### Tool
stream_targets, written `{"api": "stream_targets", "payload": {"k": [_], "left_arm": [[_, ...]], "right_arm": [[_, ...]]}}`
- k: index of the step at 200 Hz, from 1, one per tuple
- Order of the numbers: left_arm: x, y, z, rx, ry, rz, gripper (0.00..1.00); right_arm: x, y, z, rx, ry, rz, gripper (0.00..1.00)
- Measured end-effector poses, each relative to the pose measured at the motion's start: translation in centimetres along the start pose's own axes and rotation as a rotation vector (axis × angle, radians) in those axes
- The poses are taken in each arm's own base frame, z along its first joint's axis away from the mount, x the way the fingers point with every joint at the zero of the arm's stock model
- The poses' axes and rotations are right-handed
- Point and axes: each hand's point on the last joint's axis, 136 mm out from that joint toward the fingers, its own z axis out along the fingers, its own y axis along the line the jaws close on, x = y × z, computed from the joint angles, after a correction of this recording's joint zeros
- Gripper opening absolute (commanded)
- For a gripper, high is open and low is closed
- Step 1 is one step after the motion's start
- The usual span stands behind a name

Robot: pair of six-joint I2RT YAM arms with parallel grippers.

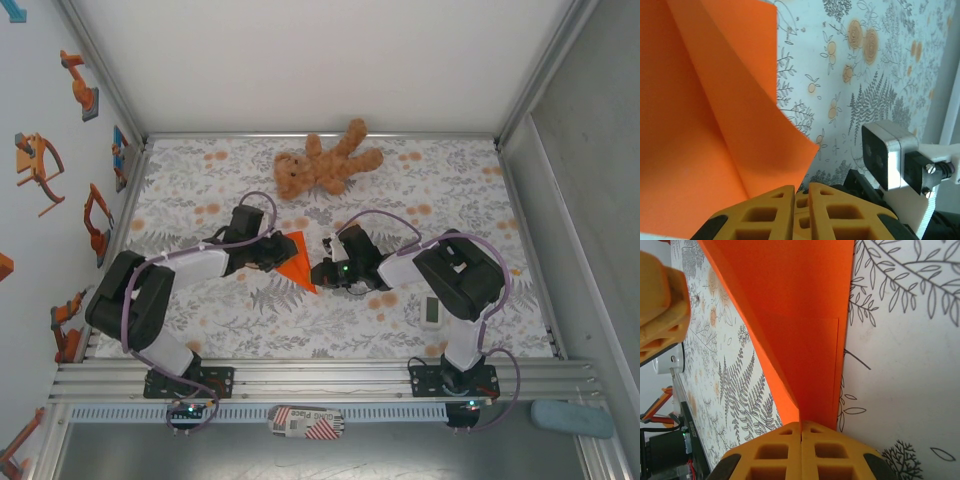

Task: Fold a paper plane with a square sheet of paper (pick it up from the middle)
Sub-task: Fourth fold the wing at the center of the table.

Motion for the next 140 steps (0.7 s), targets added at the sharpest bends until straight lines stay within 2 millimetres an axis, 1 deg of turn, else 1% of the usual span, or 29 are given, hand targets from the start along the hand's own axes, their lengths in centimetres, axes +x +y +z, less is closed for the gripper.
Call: {"api": "stream_targets", "payload": {"k": [17,53,70,140], "left_arm": [[-0.1,-0.2,0.6,0.024,0.009,0.002,0.15],[0.1,0.2,1.7,0.038,0.031,-0.012,0.13],[0.0,0.3,2.1,0.042,0.035,-0.015,0.13],[0.1,0.8,2.9,0.045,0.051,-0.026,0.13]], "right_arm": [[0.0,0.0,0.0,-0.001,-0.001,0.003,0.0],[0.0,0.0,0.0,-0.005,0.001,0.007,0.01],[0.0,0.0,0.0,-0.006,0.002,0.009,0.03],[0.0,0.4,-0.1,-0.031,0.004,0.007,0.17]]}}
